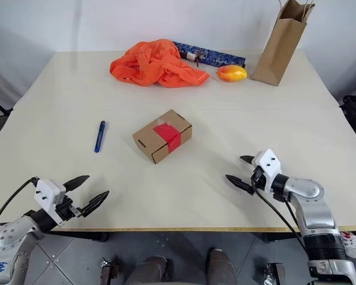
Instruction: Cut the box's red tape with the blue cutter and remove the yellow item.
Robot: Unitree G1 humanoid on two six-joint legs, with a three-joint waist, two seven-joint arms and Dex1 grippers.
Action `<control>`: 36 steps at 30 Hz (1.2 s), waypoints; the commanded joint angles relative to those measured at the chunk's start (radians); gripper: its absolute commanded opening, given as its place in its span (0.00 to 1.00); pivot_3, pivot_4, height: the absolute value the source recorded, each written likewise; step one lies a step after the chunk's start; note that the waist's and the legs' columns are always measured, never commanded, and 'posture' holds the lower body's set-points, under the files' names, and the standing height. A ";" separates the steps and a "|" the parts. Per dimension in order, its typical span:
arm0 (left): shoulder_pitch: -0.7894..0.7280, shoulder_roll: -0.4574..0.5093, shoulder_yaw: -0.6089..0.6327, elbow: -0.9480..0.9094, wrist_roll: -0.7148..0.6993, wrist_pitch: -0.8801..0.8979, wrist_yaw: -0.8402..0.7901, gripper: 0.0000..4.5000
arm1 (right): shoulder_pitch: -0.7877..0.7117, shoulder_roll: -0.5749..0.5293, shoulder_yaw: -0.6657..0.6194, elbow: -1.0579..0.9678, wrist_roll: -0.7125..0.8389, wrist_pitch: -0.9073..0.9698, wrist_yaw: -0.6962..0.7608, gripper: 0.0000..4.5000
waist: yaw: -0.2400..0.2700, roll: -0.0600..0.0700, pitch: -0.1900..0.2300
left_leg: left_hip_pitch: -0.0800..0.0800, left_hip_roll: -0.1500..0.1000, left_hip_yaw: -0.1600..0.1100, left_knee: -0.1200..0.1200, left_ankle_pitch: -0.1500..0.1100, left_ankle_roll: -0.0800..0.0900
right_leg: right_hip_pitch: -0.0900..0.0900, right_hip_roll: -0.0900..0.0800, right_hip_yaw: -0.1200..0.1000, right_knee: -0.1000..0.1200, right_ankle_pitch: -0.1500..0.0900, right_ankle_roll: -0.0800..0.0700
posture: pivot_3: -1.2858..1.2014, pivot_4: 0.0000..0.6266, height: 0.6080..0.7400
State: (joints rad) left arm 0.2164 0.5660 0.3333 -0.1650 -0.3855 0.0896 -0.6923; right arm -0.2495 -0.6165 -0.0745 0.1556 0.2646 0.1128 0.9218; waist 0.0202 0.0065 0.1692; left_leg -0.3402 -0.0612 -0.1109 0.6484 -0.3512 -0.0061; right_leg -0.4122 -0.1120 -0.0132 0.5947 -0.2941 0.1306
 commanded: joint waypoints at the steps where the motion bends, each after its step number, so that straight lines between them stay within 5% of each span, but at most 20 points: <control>1: -0.013 0.000 -0.006 -0.018 0.029 -0.014 0.021 0.99 | 0.004 0.016 0.001 -0.039 -0.012 0.010 -0.043 1.00 | 0.000 0.000 0.000 | 0.000 0.000 0.000 0.000 0.000 0.000 | 0.000 0.000 0.000 0.000 0.000 0.000 | 0.52 0.24 1.00; 8: -0.042 -0.015 -0.045 -0.045 0.108 0.103 0.149 0.99 | -0.018 0.059 0.029 -0.064 -0.079 0.062 -0.176 1.00 | -0.002 -0.001 0.000 | 0.001 0.000 0.001 0.003 0.000 0.000 | 0.000 0.000 0.001 0.004 0.000 0.000 | 0.52 0.24 1.00; 10: -0.054 -0.017 -0.066 -0.044 0.107 0.080 0.124 1.00 | -0.046 0.083 0.036 -0.057 -0.083 0.068 -0.206 0.92 | -0.004 -0.001 0.000 | 0.002 0.000 0.002 0.003 0.000 0.000 | 0.000 0.001 0.002 0.005 0.000 0.000 | 0.52 0.24 1.00; 23: -0.370 -0.091 -0.135 0.208 0.190 0.030 0.226 0.20 | -0.257 0.197 0.131 0.002 -0.095 0.236 -0.252 0.00 | -0.018 -0.001 0.000 | 0.001 0.000 0.005 0.005 0.000 -0.001 | -0.006 0.002 0.001 0.014 0.000 0.000 | 0.52 0.24 1.00; 26: -0.475 -0.099 -0.149 0.330 0.218 -0.017 0.247 0.01 | -0.338 0.243 0.152 0.074 -0.112 0.226 -0.267 0.00 | -0.025 -0.001 0.000 | 0.000 0.000 0.006 0.008 0.000 -0.001 | -0.007 0.003 0.001 0.017 0.000 0.000 | 0.52 0.24 1.00; 36: -0.773 -0.120 -0.206 0.700 0.260 -0.164 0.182 0.01 | -0.488 0.346 0.193 0.229 -0.159 0.188 -0.292 0.00 | -0.036 -0.002 -0.001 | -0.017 -0.006 0.007 0.018 0.000 -0.001 | -0.029 -0.001 -0.003 0.034 0.002 0.003 | 0.52 0.24 1.00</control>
State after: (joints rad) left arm -0.5206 0.4530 0.1495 0.5208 -0.1162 -0.0308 -0.4649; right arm -0.7111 -0.2864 0.1057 0.3981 0.1085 0.3120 0.6200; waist -0.0162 0.0049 0.1684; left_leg -0.3574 -0.0675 -0.1036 0.6669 -0.3514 -0.0071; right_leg -0.4408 -0.1133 -0.0165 0.6283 -0.2922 0.1340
